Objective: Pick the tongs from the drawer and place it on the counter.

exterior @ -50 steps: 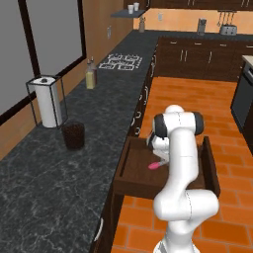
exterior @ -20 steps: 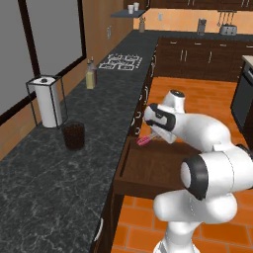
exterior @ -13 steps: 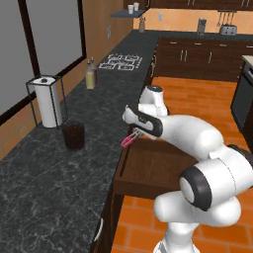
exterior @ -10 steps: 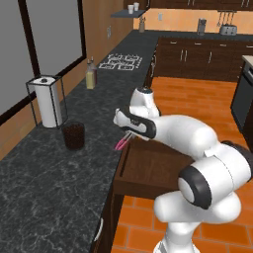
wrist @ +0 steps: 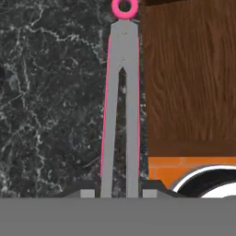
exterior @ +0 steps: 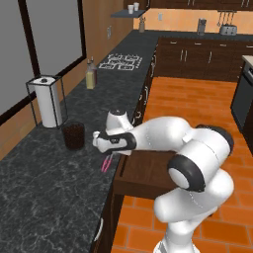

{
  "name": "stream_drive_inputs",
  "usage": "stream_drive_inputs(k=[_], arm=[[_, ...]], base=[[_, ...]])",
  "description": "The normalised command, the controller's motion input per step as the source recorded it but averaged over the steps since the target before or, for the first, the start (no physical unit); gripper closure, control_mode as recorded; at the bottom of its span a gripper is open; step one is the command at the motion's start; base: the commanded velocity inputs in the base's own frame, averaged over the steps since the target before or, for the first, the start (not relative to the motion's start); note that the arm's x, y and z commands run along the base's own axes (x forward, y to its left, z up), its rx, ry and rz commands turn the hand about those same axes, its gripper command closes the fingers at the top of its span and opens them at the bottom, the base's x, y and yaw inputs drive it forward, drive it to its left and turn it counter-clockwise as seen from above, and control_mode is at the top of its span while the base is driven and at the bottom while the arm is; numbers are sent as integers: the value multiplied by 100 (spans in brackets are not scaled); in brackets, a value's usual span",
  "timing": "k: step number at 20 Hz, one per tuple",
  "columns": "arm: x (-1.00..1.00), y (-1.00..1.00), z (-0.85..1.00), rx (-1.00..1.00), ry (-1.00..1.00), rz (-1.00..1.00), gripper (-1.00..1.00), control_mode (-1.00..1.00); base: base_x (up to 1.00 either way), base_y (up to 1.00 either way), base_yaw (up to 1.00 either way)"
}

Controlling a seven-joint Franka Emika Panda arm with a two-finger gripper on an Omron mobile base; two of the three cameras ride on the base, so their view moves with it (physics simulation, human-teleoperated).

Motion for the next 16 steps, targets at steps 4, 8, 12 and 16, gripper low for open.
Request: stream_drive_inputs(k=[4, 8, 12, 16], arm=[[0, 72, -9, -2, 0, 1, 100, -100], [0, 76, 1, 0, 0, 0, 100, -100], [7, 79, -3, -2, 7, 1, 100, -100], [3, 51, -46, -4, 4, 0, 100, -100]], base=[[0, 0, 0], [0, 0, 0], [0, 0, 0], [0, 0, 0]])
